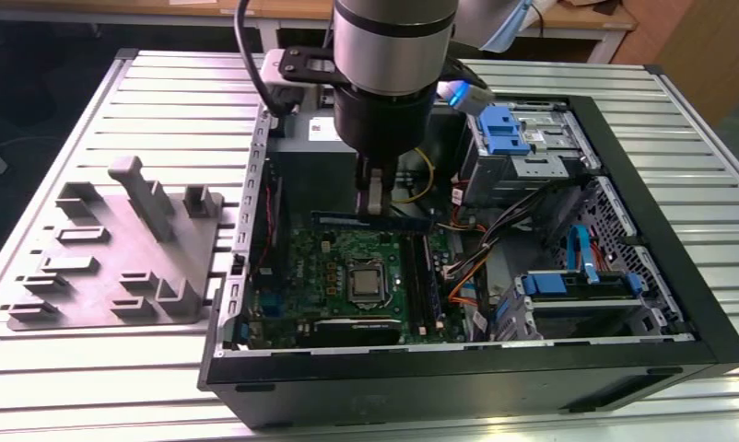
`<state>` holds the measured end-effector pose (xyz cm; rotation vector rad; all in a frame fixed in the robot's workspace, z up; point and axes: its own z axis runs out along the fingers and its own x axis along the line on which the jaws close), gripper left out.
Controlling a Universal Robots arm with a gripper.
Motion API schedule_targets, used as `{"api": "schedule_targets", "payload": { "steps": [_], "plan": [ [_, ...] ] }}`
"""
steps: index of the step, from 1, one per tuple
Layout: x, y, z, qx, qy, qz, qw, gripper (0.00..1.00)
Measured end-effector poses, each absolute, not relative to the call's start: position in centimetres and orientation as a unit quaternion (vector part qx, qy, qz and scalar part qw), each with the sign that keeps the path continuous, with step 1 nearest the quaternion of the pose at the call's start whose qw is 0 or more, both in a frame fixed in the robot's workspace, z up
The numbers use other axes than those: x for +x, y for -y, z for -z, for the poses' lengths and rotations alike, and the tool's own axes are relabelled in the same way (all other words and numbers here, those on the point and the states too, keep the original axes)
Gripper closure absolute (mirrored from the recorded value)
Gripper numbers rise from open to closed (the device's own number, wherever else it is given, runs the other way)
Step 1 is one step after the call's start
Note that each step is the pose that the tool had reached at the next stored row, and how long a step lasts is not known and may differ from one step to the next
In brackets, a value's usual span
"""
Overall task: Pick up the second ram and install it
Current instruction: 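Insert the second ram into the second slot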
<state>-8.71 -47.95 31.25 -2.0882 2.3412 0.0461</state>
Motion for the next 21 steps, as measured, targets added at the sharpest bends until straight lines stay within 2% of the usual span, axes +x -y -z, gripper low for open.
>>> {"api": "schedule_targets", "payload": {
  "steps": [21],
  "plan": [
    [-8.71,47.95,-31.20,-0.531,-0.847,-0.014,0.004,0.92]
  ]
}}
